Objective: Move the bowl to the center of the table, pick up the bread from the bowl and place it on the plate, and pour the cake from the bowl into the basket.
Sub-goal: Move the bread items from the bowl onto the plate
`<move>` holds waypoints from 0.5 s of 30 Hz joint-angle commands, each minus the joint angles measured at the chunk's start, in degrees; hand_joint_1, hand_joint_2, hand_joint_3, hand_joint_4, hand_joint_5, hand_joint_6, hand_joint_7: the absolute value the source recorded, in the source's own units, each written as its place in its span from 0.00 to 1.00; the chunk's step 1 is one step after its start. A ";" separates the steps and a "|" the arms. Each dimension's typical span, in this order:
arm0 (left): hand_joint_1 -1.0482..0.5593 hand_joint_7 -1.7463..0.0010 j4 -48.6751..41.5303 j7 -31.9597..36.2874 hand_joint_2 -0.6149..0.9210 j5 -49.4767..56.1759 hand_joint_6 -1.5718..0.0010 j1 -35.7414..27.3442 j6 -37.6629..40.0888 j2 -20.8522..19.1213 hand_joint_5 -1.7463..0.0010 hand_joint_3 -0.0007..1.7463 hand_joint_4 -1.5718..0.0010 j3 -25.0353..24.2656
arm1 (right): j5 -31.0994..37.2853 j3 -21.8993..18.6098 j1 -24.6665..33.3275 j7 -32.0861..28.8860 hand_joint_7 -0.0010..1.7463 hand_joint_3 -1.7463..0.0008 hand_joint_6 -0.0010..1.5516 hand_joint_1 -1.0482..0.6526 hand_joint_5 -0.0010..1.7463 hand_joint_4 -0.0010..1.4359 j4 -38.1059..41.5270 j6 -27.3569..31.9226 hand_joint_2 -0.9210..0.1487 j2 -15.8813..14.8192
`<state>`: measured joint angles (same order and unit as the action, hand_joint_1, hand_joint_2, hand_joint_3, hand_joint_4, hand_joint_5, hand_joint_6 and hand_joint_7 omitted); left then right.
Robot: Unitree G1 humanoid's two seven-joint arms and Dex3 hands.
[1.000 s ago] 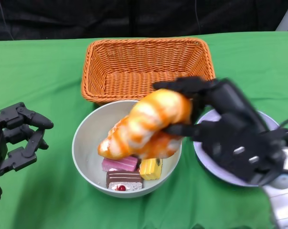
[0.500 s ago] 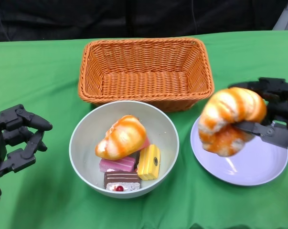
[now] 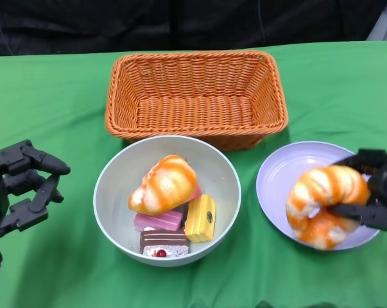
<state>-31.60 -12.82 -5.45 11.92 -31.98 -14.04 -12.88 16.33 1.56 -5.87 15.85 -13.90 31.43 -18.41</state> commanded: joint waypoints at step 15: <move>0.62 0.36 -1.43 0.56 0.88 -0.02 0.48 0.45 -1.67 -1.34 0.18 0.42 0.48 -0.43 | 1.59 3.79 -3.74 -0.20 0.44 0.91 0.51 0.53 0.81 0.49 6.41 3.85 0.00 -2.96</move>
<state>-32.85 -12.81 -5.35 12.02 -33.35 -14.07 -12.77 17.39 5.20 -9.11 16.20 -8.22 35.52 -20.43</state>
